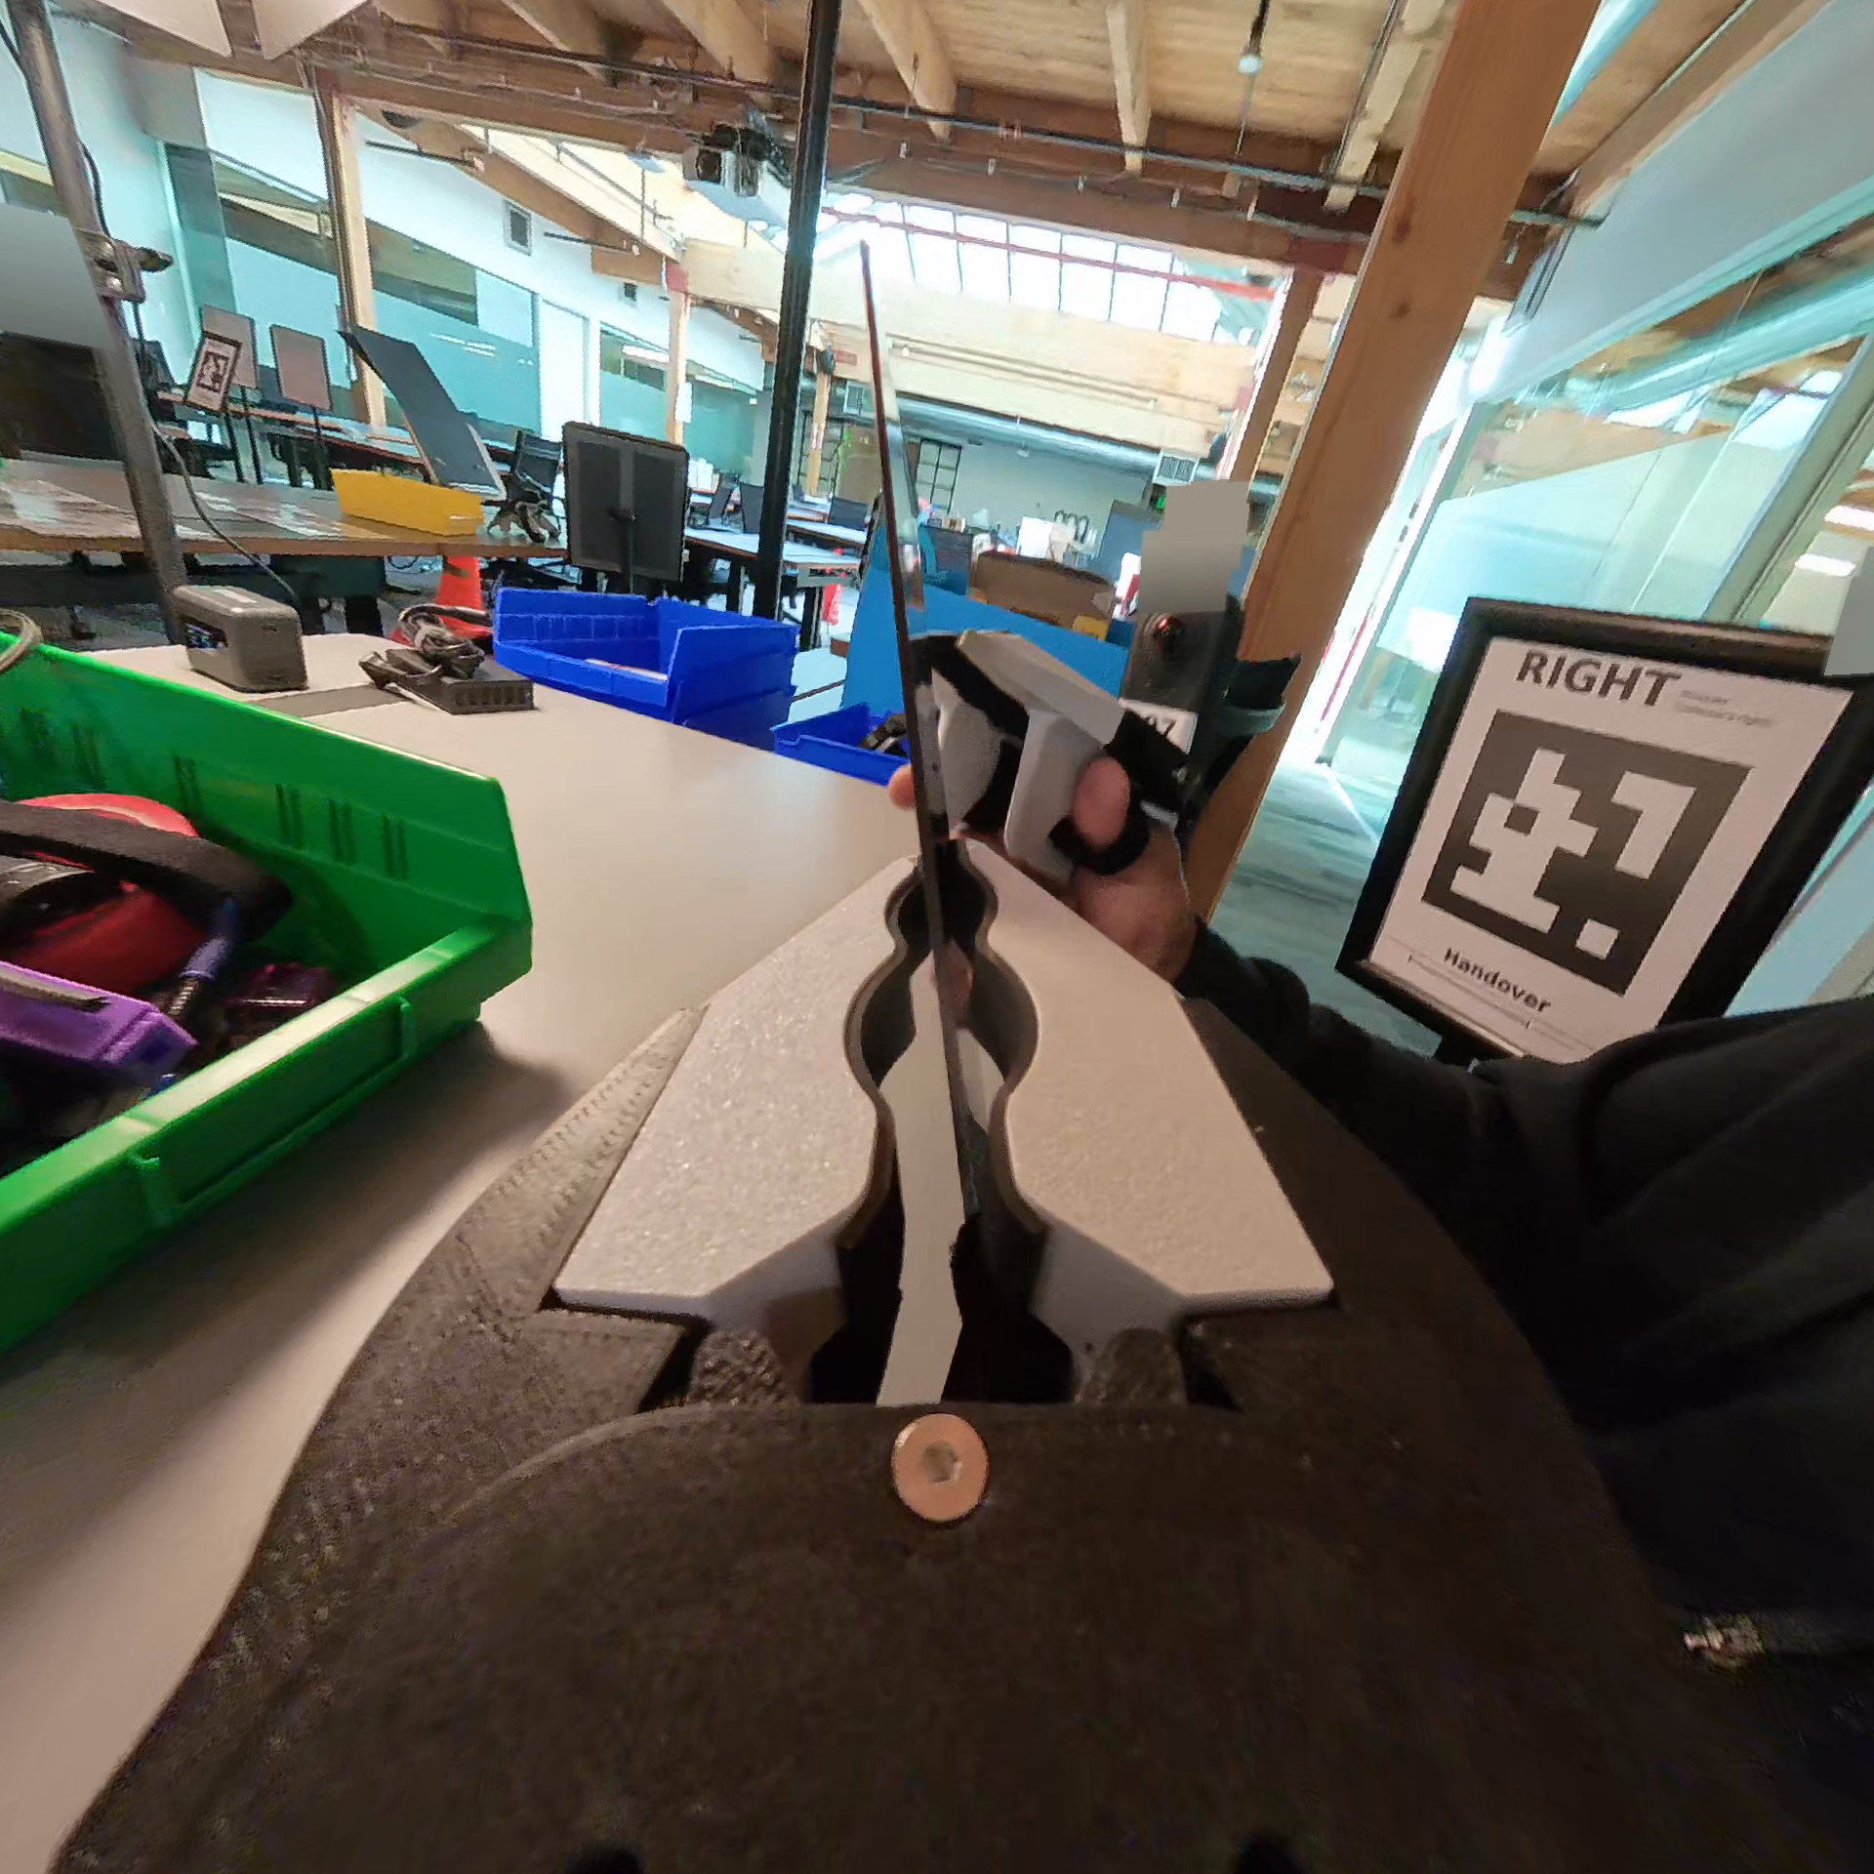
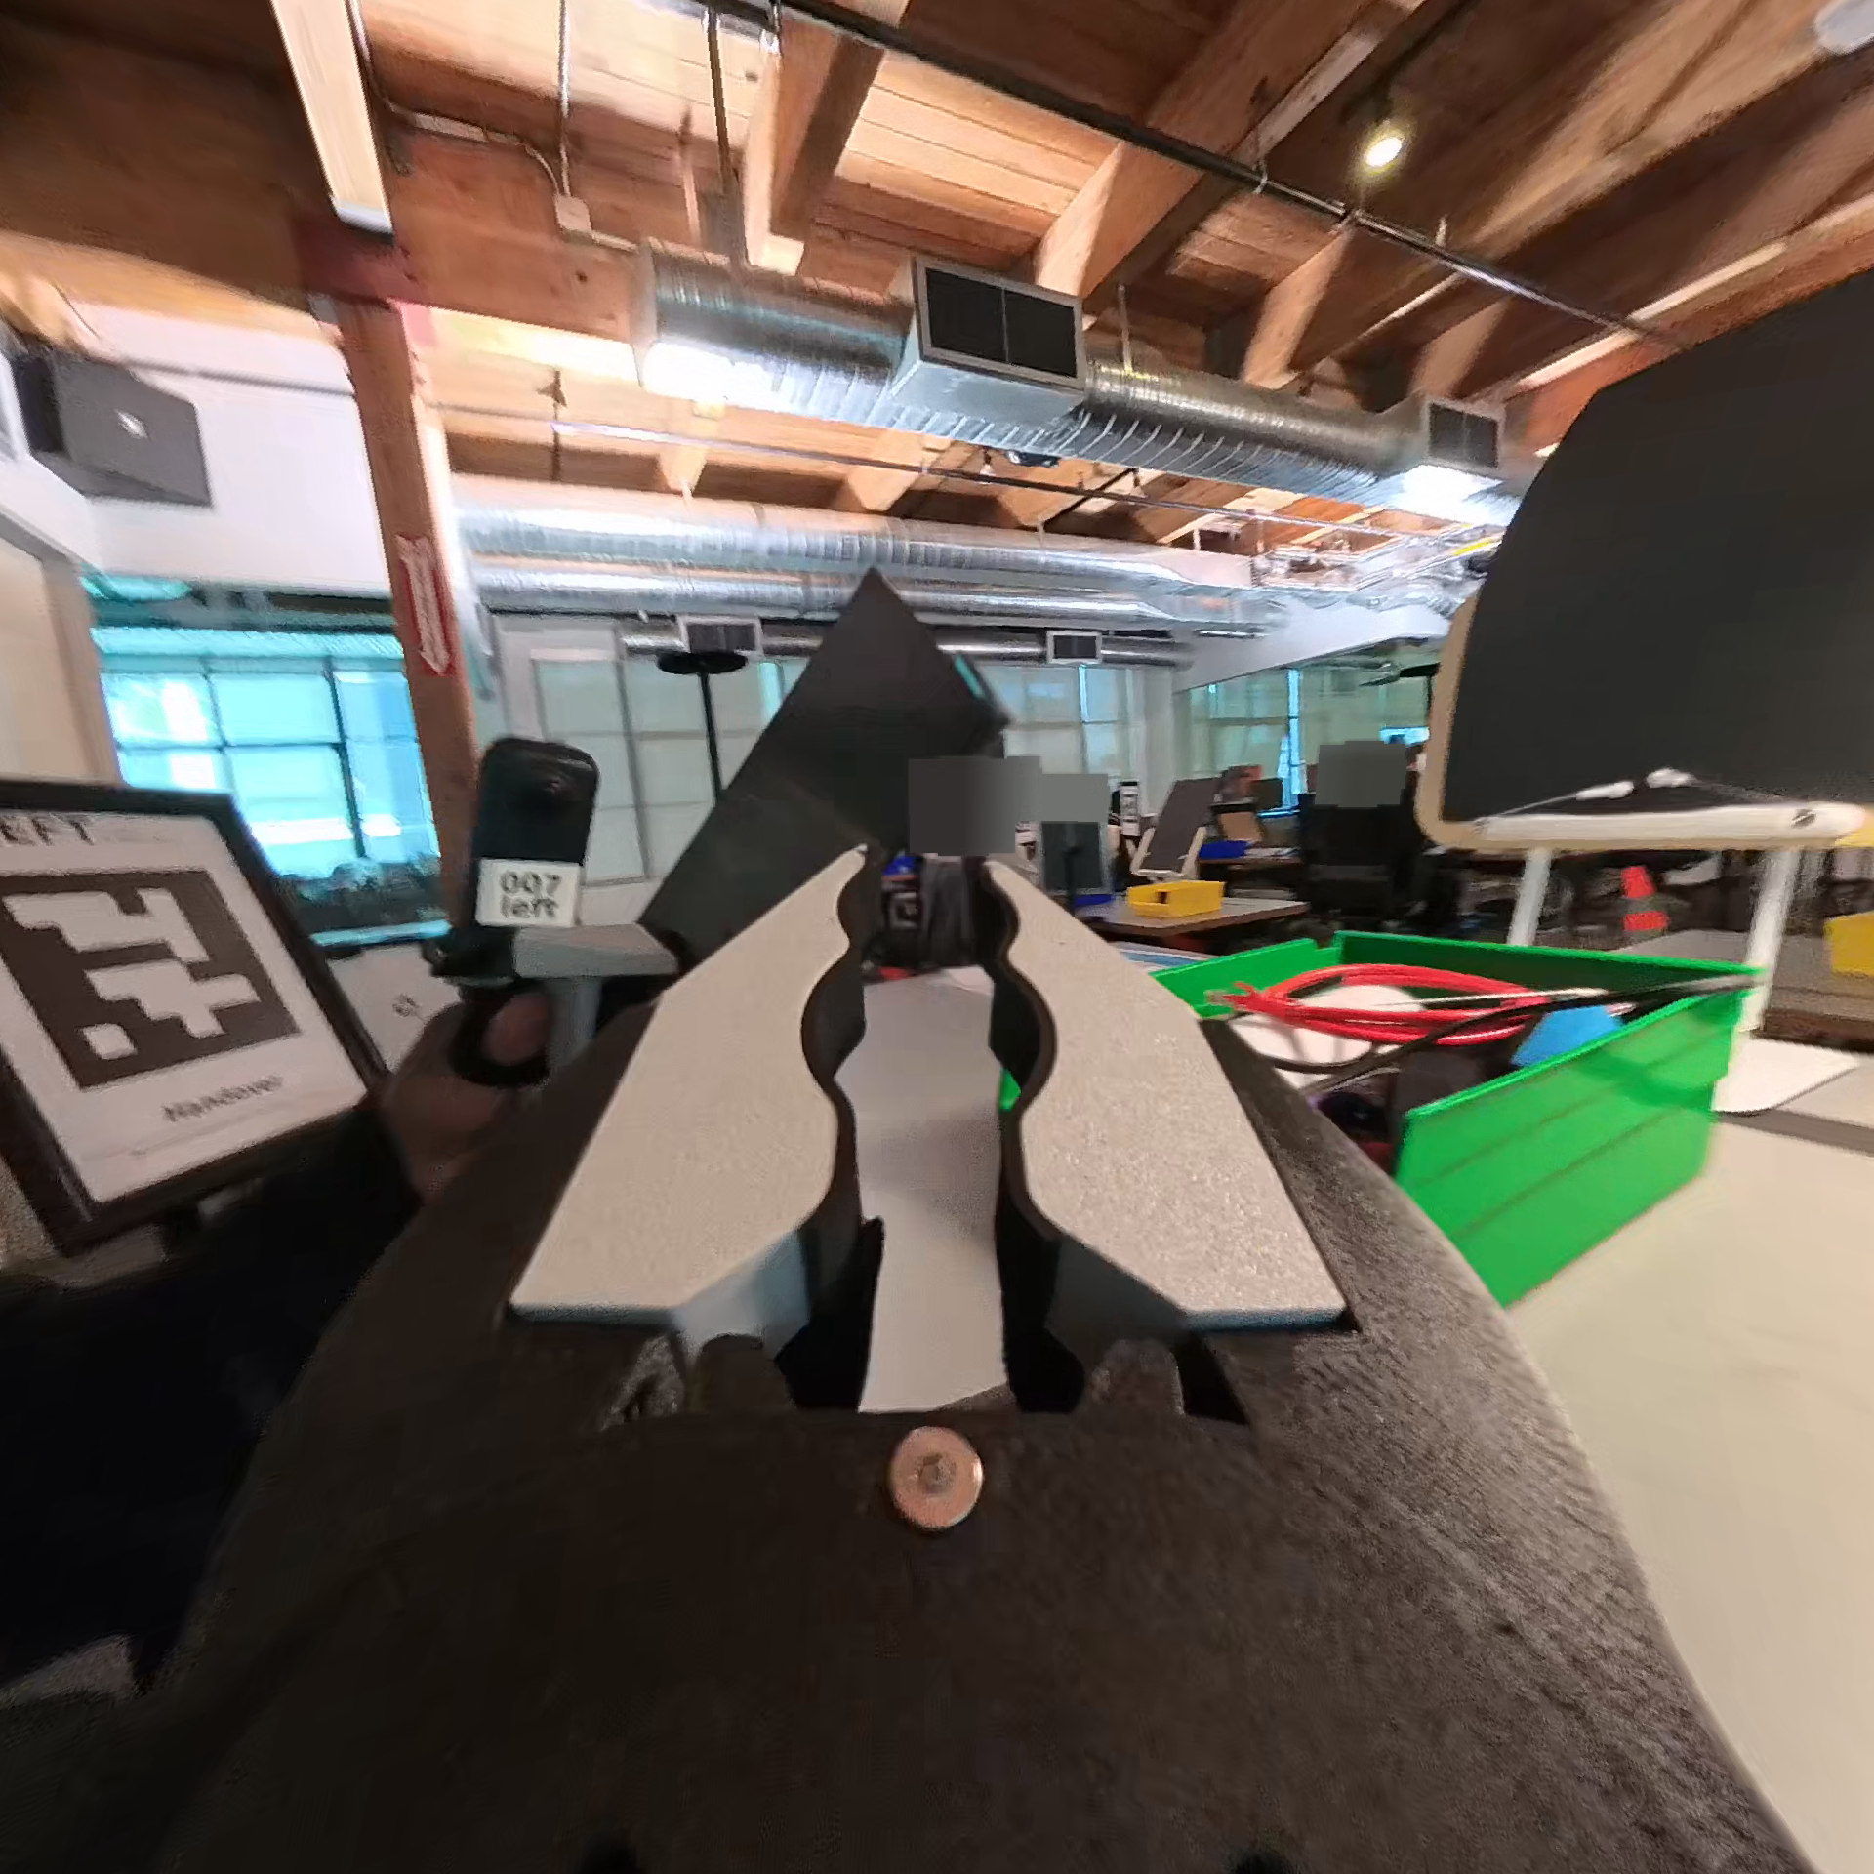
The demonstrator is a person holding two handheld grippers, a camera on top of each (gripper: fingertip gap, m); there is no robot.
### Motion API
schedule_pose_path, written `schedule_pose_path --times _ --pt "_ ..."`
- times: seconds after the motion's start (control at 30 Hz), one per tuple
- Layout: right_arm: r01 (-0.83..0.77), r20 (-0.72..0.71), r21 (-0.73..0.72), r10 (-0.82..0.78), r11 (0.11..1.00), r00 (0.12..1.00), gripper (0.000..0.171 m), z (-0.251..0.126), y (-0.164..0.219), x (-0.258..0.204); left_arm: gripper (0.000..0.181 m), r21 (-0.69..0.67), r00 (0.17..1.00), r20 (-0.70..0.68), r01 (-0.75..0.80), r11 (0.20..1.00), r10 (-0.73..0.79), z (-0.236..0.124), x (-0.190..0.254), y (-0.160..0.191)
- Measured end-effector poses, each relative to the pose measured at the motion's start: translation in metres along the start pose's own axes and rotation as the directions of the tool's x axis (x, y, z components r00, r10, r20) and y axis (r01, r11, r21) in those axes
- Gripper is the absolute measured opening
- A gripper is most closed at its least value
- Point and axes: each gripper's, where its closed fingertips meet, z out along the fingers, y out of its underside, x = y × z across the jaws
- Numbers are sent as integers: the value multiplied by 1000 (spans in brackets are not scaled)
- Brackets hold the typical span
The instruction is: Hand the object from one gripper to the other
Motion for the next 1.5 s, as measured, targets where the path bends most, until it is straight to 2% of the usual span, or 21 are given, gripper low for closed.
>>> schedule_pose_path --times 0.13,0.27,0.37,0.5,0.6,0.63,0.7,0.8,1.0,1.07,1.17,1.33,1.5 --pt "122 -14 -80 -124 989 992 35 -7 -6 2 2 -166 998 -20 -57 985 54 -6 7 17" --pt "135 61 -213 -125 968 990 46 -7 11 -8 3 -280 991 -101 -109 954 84 -6 22 38" --pt "118 164 -299 -71 947 984 32 -10 28 -23 3 -339 988 -118 -131 932 95 -6 24 50" --pt "97 224 -320 -24 943 974 19 -13 33 -31 3 -354 988 -129 -123 927 82 -7 22 55" --pt "51 257 -273 22 961 966 11 -13 25 -36 3 -322 989 -139 -101 941 59 -7 20 52" --pt "40 267 -247 29 968 963 8 -12 20 -37 10 -298 991 -126 -80 951 43 -6 17 50" --pt "47 310 -177 10 983 951 4 -13 11 -45 38 -243 990 -138 -18 970 -16 -4 13 44" --pt "57 322 -105 -20 993 947 4 -13 2 -49 46 -168 975 -199 63 984 -97 -5 13 37" --pt "-113 404 135 49 984 913 5 -28 -37 -53 66 -71 966 -207 141 987 -153 3 3 31" --pt "-161 402 207 66 965 913 4 -30 -46 -51 68 -37 955 -248 160 986 -165 6 9 29" --pt "-128 348 211 48 969 936 4 -23 -41 -48 69 -33 934 -303 190 981 -191 15 20 33" --pt "-129 349 222 45 966 936 5 -19 -44 -55 73 -73 944 -226 229 971 -240 37 13 52" --pt "-155 344 246 63 957 937 4 -16 -44 -58 69 -27 908 -282 314 949 -309 56 31 51"
